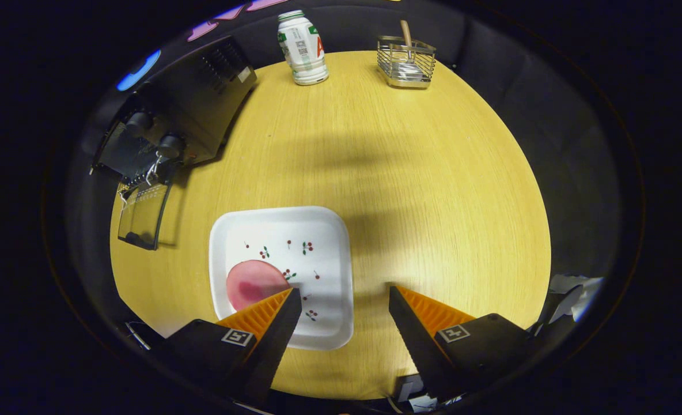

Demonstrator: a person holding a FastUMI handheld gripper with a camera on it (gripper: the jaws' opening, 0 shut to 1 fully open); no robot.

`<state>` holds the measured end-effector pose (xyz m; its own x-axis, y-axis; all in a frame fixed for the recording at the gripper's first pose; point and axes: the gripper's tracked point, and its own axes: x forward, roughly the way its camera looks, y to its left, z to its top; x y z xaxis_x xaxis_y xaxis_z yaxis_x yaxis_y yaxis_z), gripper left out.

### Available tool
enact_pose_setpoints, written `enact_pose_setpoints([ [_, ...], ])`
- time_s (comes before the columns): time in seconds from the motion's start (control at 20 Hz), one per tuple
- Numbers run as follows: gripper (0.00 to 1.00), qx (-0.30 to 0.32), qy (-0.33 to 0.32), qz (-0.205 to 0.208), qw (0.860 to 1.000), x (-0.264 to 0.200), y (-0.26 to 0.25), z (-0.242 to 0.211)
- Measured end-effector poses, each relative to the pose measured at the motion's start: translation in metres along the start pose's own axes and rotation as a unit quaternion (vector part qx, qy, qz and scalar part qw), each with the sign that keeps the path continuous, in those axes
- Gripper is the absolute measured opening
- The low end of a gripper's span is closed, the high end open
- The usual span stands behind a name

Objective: Open the toaster oven, put the food inside, and close the toaster oven door.

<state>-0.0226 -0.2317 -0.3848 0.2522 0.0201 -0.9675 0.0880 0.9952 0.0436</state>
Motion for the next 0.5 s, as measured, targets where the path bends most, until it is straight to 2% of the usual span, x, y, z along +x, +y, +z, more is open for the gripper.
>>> enact_pose_setpoints([
  [0.1, 0.93, 0.005, 0.001, -0.007, 1.000, 0.002, -0.004, -0.001],
  [0.15, 0.85, 0.005, 0.001, -0.007, 1.000, 0.005, -0.004, 0.004],
  [0.3, 0.69, 0.018, 0.004, -0.017, 1.000, 0.007, -0.011, 0.003],
  [0.4, 0.54, 0.034, 0.014, -0.010, 0.999, 0.005, -0.003, 0.005],
  [0.45, 0.38, 0.037, 0.023, -0.002, 0.999, 0.005, -0.001, 0.005],
  [0.5, 0.35, 0.043, 0.031, 0.007, 0.999, 0.004, 0.000, 0.007],
])
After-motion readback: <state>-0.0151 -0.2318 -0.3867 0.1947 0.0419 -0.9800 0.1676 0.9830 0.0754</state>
